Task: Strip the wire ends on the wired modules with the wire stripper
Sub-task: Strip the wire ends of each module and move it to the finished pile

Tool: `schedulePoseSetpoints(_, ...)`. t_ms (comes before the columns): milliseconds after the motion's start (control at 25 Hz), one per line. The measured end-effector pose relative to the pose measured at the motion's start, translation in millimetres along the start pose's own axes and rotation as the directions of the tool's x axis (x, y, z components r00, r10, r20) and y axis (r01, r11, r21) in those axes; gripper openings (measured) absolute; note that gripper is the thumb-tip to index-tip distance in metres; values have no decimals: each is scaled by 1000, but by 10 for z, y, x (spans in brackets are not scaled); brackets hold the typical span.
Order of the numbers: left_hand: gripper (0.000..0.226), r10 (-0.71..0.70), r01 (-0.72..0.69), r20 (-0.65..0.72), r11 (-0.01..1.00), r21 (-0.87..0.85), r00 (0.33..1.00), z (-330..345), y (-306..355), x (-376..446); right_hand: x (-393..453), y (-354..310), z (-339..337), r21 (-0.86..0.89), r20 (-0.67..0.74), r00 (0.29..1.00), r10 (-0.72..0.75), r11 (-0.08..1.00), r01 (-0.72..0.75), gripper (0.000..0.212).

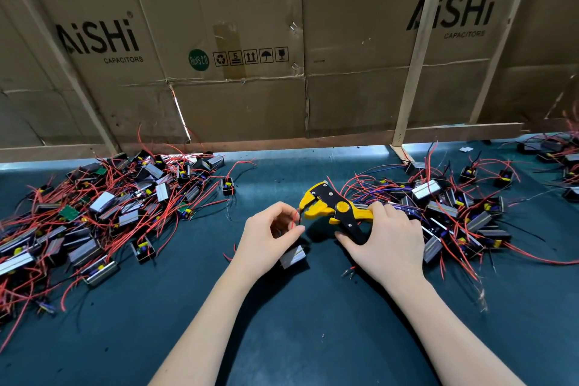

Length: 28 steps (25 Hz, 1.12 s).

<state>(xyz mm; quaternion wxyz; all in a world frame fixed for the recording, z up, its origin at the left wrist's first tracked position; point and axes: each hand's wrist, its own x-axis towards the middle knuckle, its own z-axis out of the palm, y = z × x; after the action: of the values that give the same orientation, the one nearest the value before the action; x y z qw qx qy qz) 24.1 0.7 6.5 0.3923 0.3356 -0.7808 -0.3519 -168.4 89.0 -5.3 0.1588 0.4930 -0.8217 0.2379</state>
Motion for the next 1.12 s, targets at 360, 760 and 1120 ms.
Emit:
schedulePoseSetpoints(360, 15, -99, 114, 109, 982, -148, 989, -34, 14, 17, 4, 2, 6, 18, -29, 999, -15, 1000, 15, 61)
schedulePoseSetpoints(760, 20, -114, 151, 159, 958, -245, 981, -19, 14, 10, 5, 14, 17, 14, -28, 999, -17, 1000, 18, 61)
schedulePoseSetpoints(1120, 21, -150, 146, -31, 984, -99, 988, -37, -62, 51, 9, 10, 9, 15, -29, 999, -42, 999, 42, 61)
